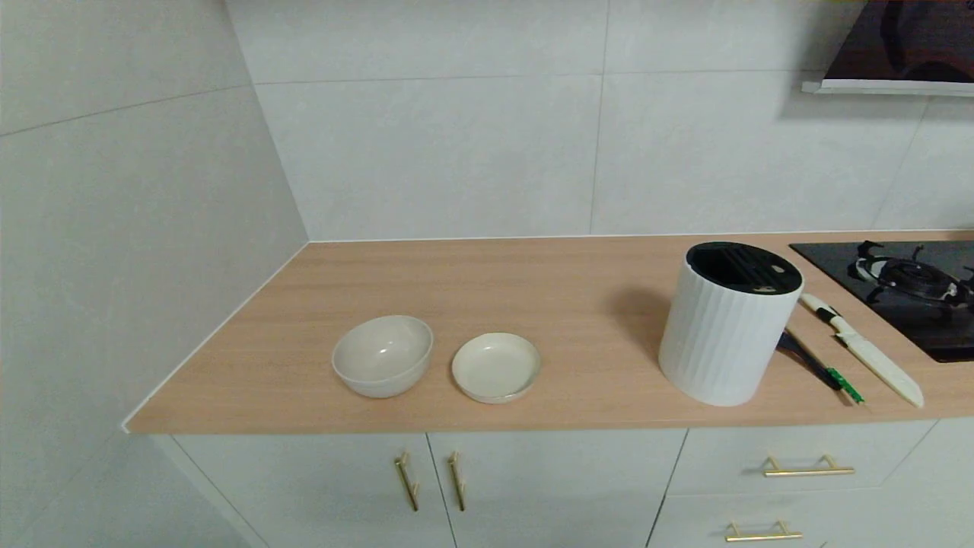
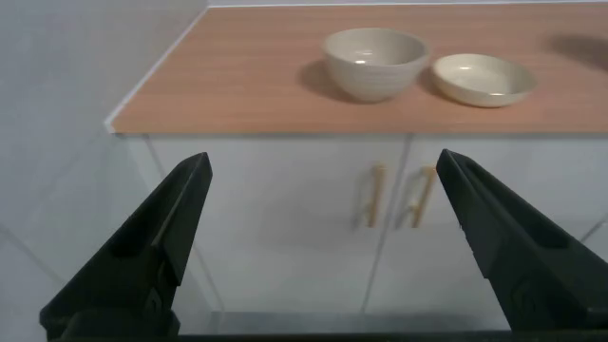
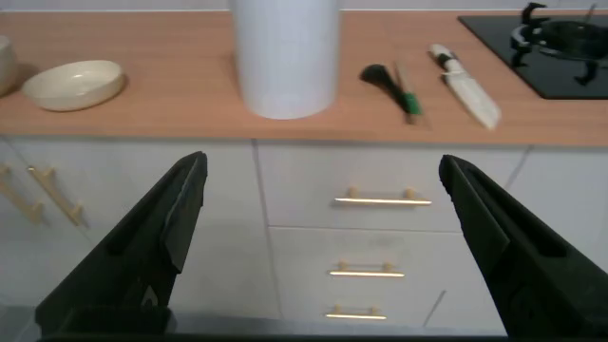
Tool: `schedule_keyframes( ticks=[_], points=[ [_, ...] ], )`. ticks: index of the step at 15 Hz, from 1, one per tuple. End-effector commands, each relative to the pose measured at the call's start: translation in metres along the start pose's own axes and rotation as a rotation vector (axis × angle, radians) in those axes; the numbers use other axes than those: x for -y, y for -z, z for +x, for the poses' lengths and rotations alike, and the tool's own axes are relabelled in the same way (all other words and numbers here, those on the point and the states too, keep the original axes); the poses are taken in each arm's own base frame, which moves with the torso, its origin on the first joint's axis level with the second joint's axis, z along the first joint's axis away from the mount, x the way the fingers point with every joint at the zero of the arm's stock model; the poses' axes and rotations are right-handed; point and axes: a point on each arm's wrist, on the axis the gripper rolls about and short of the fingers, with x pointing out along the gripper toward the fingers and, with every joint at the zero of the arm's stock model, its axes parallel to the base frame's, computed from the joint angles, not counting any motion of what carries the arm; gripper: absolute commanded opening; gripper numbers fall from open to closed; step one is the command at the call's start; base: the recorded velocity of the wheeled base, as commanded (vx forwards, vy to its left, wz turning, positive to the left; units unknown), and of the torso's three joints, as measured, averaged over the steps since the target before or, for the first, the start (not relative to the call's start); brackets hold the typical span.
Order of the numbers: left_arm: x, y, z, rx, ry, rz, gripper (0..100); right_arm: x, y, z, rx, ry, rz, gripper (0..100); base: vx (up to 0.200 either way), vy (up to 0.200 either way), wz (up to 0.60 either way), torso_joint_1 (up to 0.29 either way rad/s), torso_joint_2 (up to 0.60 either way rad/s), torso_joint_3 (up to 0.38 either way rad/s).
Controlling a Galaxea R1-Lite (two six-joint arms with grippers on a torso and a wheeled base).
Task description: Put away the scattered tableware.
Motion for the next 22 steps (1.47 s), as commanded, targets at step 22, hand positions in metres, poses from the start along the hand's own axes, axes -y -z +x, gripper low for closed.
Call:
schedule_keyframes(
  ticks=[22],
  points=[
    [0.0000, 0.0000, 0.0000, 0.000, -0.001, 0.000, 100, 0.0000, -0.0001, 0.0001, -0.001, 0.000, 0.000, 100, 0.000, 0.045, 0.00, -0.010, 0.03, 0.014]
  ],
)
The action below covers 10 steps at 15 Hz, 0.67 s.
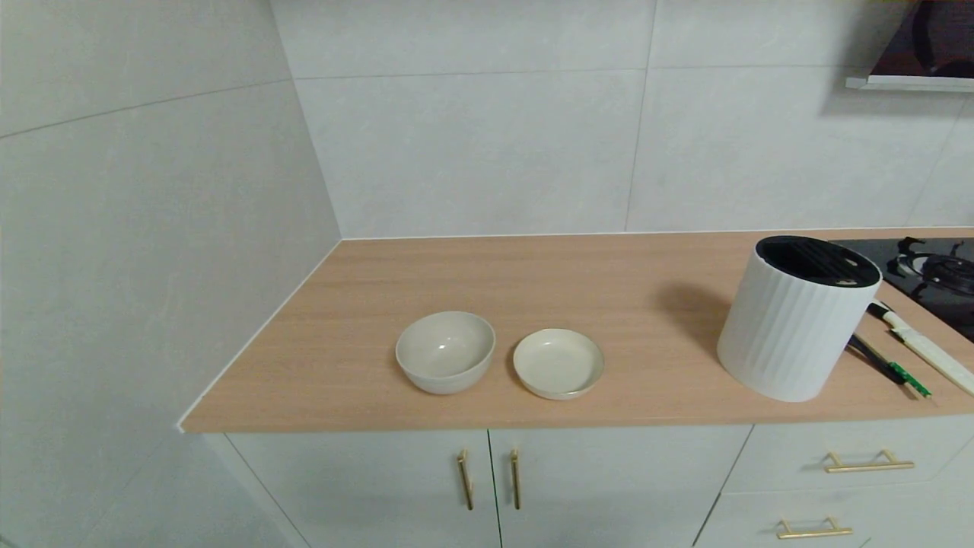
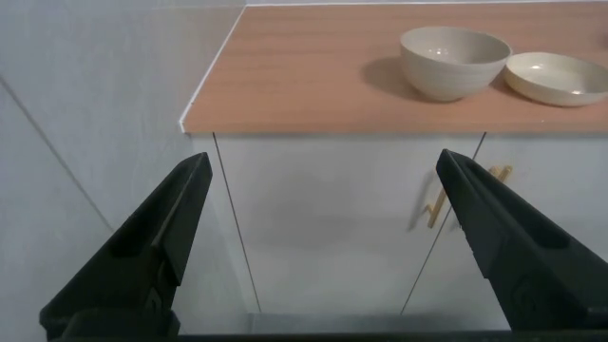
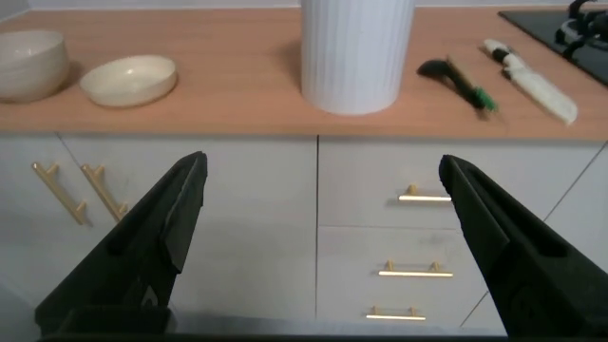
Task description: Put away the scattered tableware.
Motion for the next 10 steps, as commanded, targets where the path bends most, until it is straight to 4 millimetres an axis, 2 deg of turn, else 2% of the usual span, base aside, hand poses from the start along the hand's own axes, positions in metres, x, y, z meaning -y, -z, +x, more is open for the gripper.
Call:
schedule_keyframes(
  ticks=[1, 10],
  points=[
    [0.0000, 0.0000, 0.0000, 0.000, 0.000, -0.001, 100, 0.0000, -0.0001, 0.0001, -0.001, 0.000, 0.000, 100, 0.000, 0.000, 0.00, -0.203, 0.46, 0.256],
    [0.0000, 0.0000, 0.0000, 0.000, 0.000, -0.001, 100, 0.0000, -0.0001, 0.0001, -0.001, -0.002, 0.000, 100, 0.000, 0.000, 0.00, -0.229, 0.53, 0.294]
  ],
)
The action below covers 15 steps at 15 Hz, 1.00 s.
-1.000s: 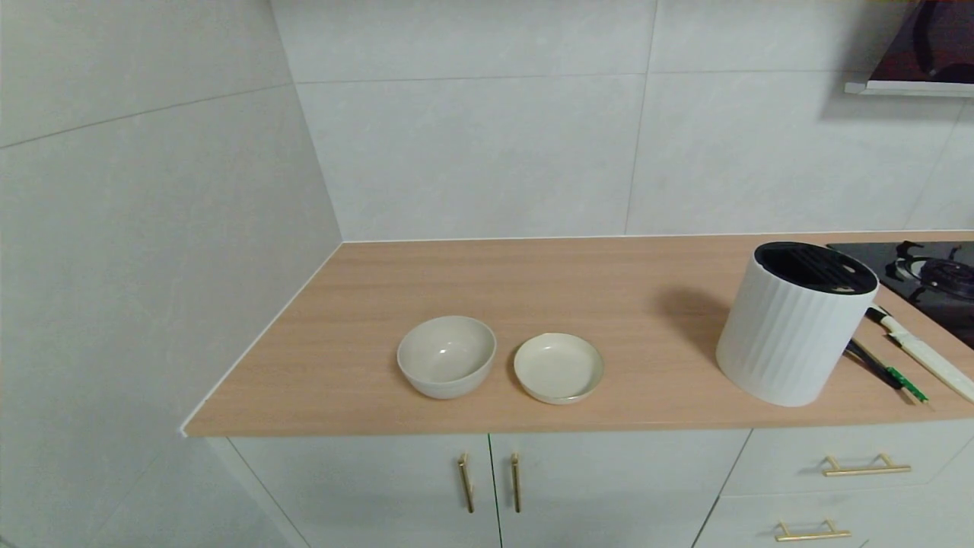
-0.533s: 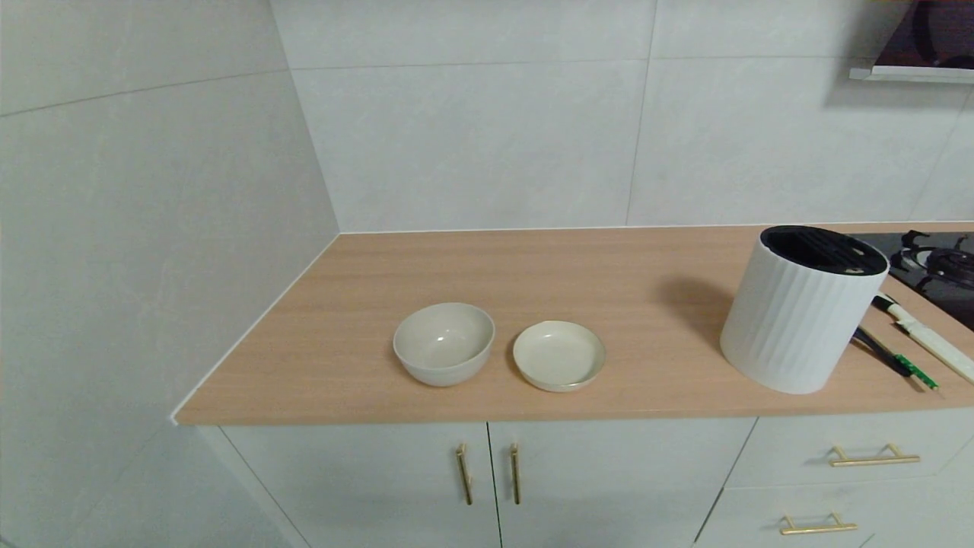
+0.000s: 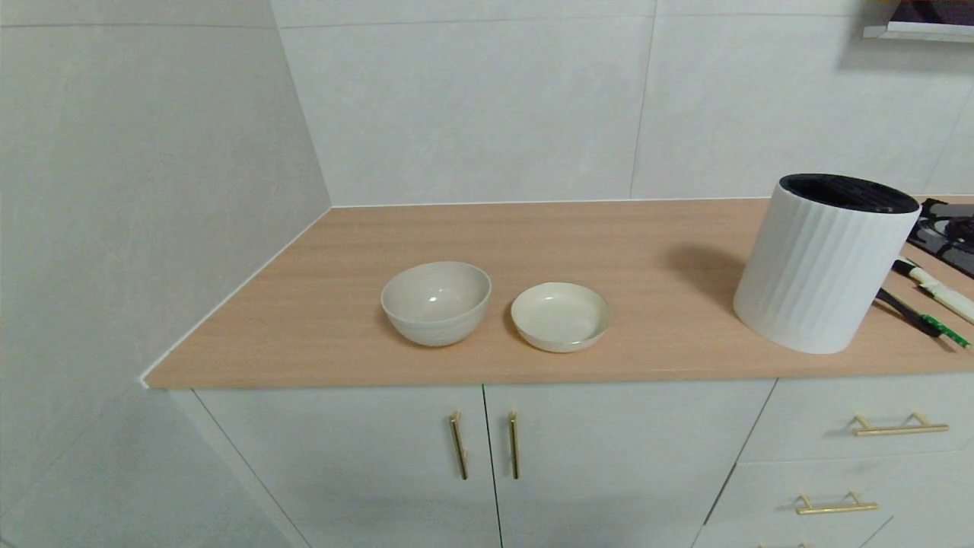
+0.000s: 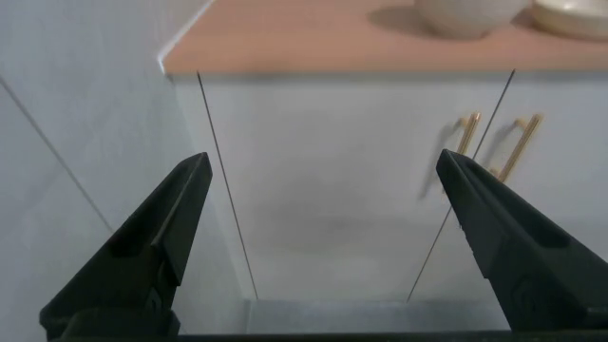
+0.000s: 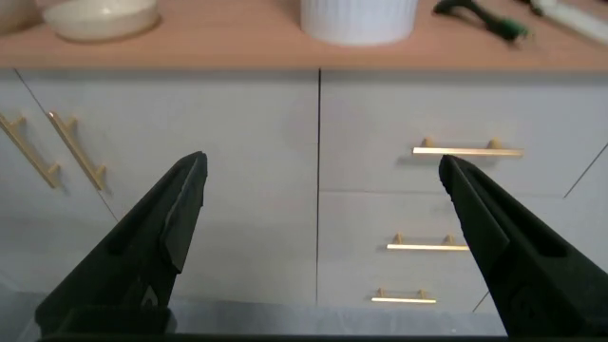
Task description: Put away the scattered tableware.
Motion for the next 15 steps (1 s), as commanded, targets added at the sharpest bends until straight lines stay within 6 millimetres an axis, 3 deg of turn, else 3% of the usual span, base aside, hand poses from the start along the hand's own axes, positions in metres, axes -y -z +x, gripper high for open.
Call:
schedule_keyframes(
  ticks=[1, 15],
  points=[
    [0.0000, 0.0000, 0.0000, 0.000, -0.001, 0.001, 100, 0.0000, -0.0001, 0.0001, -0.001, 0.000, 0.000, 100, 0.000, 0.000, 0.00, -0.222, 0.52, 0.286],
    [0.0000, 0.0000, 0.0000, 0.000, -0.001, 0.001, 100, 0.0000, -0.0001, 0.0001, -0.001, 0.000, 0.000, 100, 0.000, 0.000, 0.00, -0.174, 0.48, 0.299]
  ],
)
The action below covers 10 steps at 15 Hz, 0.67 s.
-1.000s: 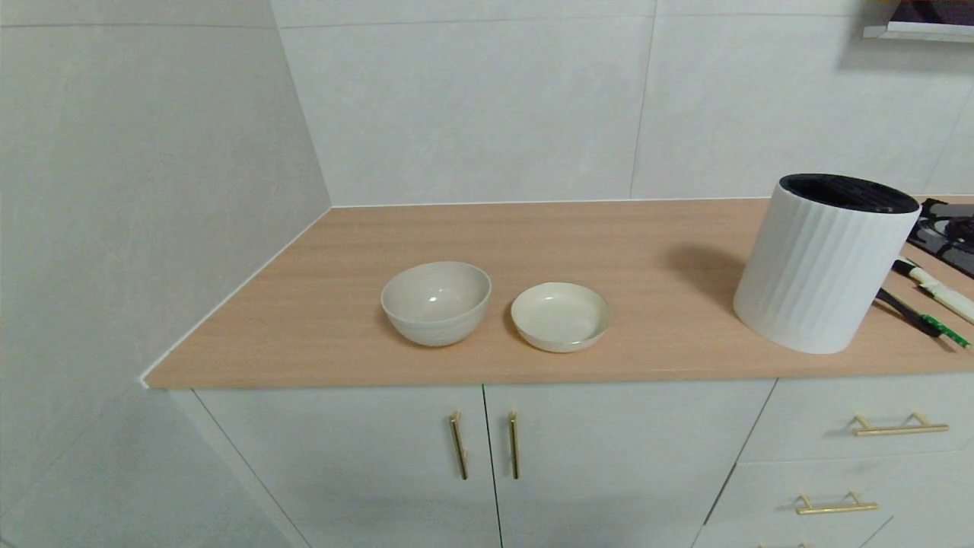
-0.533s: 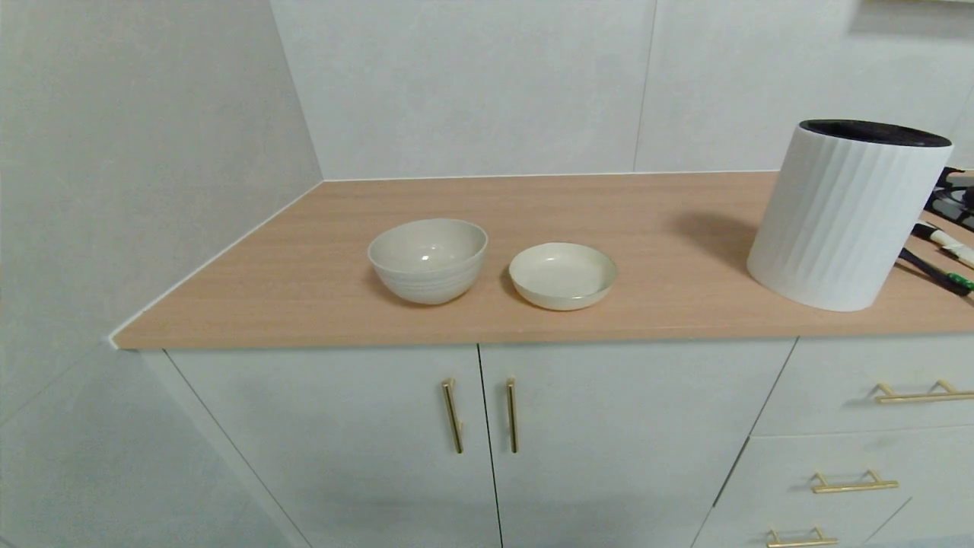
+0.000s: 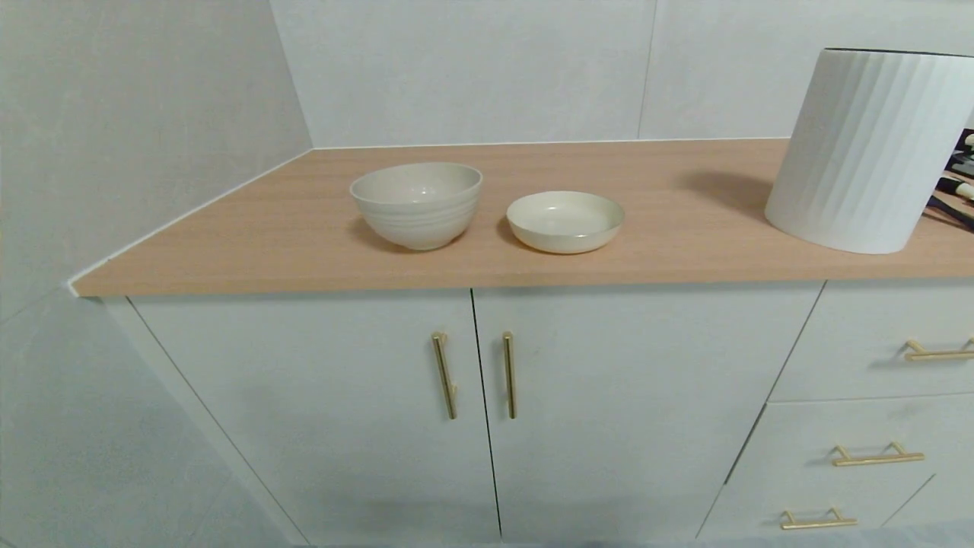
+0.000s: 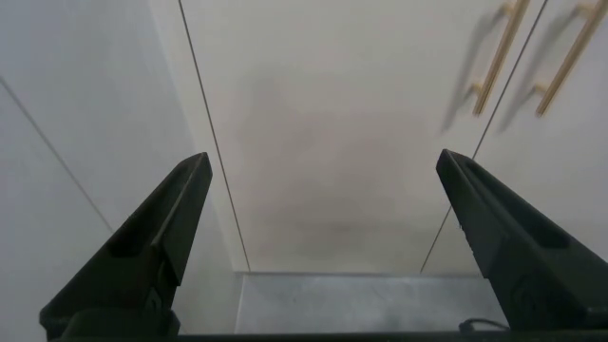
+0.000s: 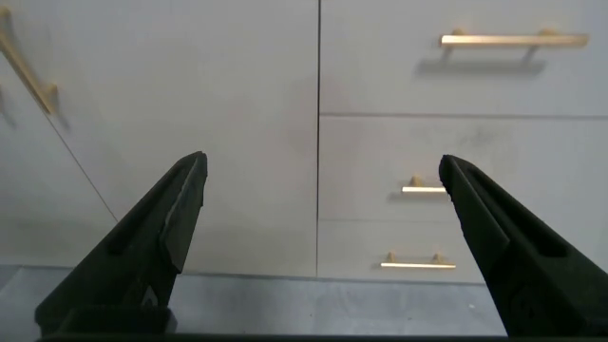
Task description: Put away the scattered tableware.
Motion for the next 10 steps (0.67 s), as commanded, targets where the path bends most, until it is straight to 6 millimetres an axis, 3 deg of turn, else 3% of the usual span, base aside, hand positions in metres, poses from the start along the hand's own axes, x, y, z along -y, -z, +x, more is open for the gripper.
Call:
schedule_keyframes(
  ticks=[1, 5, 9, 10],
  points=[
    [0.0000, 0.0000, 0.0000, 0.000, -0.001, 0.000, 100, 0.0000, -0.0001, 0.0001, -0.001, -0.001, 0.000, 100, 0.000, 0.000, 0.00, -0.115, 0.46, 0.344],
    [0.0000, 0.0000, 0.0000, 0.000, -0.001, 0.000, 100, 0.0000, -0.0001, 0.0001, -0.001, -0.001, 0.000, 100, 0.000, 0.000, 0.00, -0.062, 0.31, 0.226],
    [0.0000, -0.0001, 0.0000, 0.001, -0.001, -0.002, 100, 0.0000, -0.0002, 0.0001, 0.001, -0.001, 0.000, 100, 0.000, 0.000, 0.00, -0.005, 0.03, 0.027],
    [0.0000, -0.0001, 0.0000, 0.001, -0.001, -0.002, 100, 0.0000, -0.0002, 0.0001, 0.001, -0.001, 0.000, 100, 0.000, 0.200, 0.00, -0.002, 0.01, 0.017]
  ],
)
